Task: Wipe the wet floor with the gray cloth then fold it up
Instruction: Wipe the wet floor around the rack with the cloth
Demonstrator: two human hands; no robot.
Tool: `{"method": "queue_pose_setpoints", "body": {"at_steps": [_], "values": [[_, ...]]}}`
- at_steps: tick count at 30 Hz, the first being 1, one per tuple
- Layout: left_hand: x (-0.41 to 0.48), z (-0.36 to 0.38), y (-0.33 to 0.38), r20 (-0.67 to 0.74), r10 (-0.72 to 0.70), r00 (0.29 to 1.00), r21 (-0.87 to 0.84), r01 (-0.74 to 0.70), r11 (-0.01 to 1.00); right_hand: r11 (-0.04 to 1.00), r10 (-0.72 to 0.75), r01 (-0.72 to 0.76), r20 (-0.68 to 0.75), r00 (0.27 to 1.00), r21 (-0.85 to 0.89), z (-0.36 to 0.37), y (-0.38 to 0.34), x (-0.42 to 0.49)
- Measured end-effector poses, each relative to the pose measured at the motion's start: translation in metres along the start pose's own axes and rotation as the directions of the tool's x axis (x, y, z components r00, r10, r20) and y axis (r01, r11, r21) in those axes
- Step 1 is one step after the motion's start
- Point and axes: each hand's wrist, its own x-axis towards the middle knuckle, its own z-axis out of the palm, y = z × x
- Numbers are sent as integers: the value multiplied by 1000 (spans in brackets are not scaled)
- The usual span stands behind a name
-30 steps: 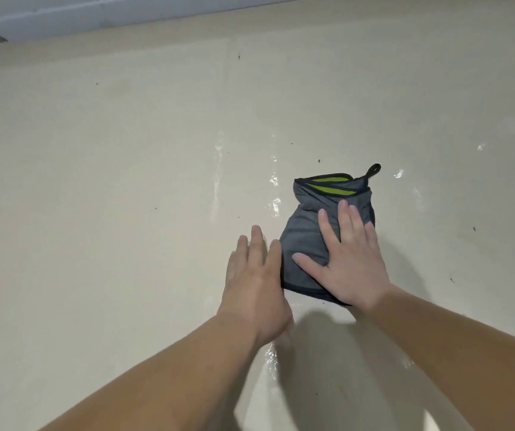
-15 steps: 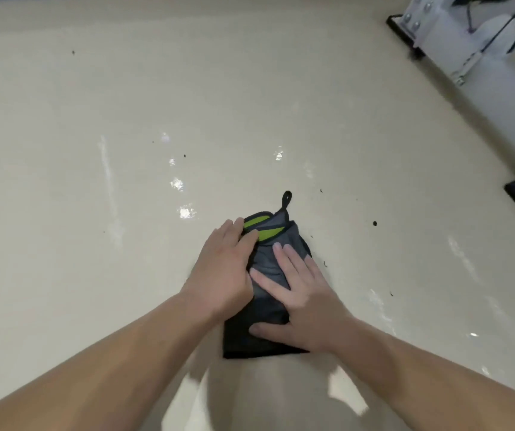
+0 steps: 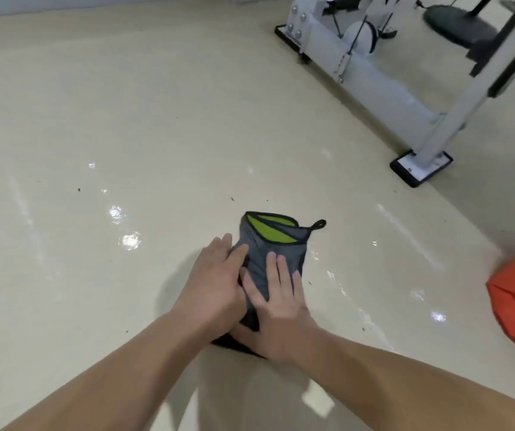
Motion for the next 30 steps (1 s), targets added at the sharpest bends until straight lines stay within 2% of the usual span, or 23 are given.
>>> {"method": "queue_pose_setpoints", "body": {"at_steps": [2,4,6,8,10,15,18,21,23,26,28,30], "values": [[0,8,9,36,26,999,6,-26,1000,992,-122,123,100,987,0,-3,19,-11],[3,16,25,121,67,990,45,-73,996,972,-232,233,137,963,10,-15,48,-9],[6,24,40,157,99,983,95,-115,989,967,-252,254,144,957,0,-24,75,-1],[12,27,52,141,148,979,112,-164,980,981,-186,192,194,963,-10,-30,98,9],[20,25,59,205,126,971,141,-157,978,995,-94,101,250,964,-17,-42,119,19],[48,17,83,242,70,968,265,-136,955,968,225,-248,312,923,34,-69,184,27],[64,21,97,299,50,953,289,-141,947,846,478,-525,298,826,95,-75,226,8],[77,40,107,351,49,935,341,-176,923,651,712,-747,232,663,135,-66,256,-34],[82,57,115,378,64,924,379,-218,899,561,795,-810,161,584,172,-48,255,-57],[83,79,124,394,100,913,402,-269,875,503,858,-840,3,514,205,-22,223,-71],[80,89,127,397,128,909,405,-299,864,515,850,-830,-1,527,215,-11,193,-76],[75,91,130,391,146,909,398,-310,863,602,792,-774,-21,611,197,3,160,-80]]}}
